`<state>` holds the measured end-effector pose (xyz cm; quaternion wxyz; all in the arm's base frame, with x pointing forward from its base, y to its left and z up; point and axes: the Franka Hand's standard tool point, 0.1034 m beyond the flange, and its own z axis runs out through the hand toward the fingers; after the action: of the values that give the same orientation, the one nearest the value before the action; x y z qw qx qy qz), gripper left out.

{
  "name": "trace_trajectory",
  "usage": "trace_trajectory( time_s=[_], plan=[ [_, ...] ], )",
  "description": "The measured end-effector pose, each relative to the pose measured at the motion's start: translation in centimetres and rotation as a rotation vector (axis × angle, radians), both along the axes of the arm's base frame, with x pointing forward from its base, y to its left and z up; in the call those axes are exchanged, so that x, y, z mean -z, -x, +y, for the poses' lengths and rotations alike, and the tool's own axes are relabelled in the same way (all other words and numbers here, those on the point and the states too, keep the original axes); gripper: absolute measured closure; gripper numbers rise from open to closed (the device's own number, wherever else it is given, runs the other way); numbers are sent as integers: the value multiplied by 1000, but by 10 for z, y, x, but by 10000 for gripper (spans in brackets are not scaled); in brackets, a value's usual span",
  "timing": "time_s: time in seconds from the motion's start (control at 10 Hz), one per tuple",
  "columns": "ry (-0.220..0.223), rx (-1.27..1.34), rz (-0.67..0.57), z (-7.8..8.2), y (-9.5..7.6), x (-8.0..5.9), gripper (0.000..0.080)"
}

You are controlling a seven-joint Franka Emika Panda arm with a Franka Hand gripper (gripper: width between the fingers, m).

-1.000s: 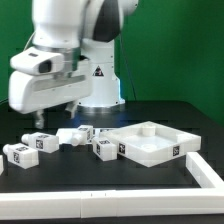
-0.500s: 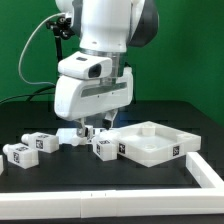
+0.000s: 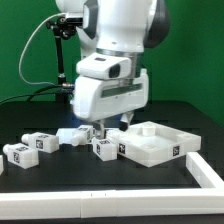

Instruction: Assemble one leg

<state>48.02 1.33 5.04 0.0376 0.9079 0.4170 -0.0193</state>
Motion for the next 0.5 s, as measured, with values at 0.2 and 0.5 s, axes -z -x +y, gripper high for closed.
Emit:
trace_trajectory(
  time_s=[0.2,0.5],
  plan=[
    [-7,7,-12,12,-7,15,150],
    [-18,12,-17,16,0,42,150]
  ],
)
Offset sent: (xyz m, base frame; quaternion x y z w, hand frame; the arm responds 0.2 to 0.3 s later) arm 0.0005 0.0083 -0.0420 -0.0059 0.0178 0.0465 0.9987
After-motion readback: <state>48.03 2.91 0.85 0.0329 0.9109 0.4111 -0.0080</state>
